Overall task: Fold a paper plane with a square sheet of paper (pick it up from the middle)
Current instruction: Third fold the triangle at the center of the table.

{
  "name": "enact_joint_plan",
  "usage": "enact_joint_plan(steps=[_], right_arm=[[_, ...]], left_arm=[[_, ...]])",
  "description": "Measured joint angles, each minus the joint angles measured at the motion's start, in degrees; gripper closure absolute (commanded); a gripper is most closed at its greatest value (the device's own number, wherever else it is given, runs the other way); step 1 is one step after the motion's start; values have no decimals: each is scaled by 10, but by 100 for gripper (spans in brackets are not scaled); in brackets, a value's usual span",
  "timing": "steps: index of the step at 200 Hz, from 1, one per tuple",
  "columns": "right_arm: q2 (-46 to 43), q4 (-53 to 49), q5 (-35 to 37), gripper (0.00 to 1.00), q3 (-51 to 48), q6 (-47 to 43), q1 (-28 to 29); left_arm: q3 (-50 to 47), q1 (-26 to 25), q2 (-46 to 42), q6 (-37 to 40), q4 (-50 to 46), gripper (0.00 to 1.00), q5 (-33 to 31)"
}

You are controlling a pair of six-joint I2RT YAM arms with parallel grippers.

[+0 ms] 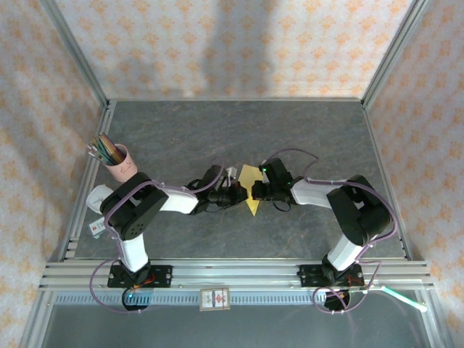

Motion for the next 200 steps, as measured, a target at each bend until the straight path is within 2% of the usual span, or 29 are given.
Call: enact_joint_plan(steps=[158, 200], right_arm=[[-4, 0, -2, 99, -4, -2, -4], [-6, 0, -3, 99, -7, -2, -5]], left_arm=[[56, 26, 11, 38, -45, 94, -3], [86, 27, 40, 53, -56, 94, -1]])
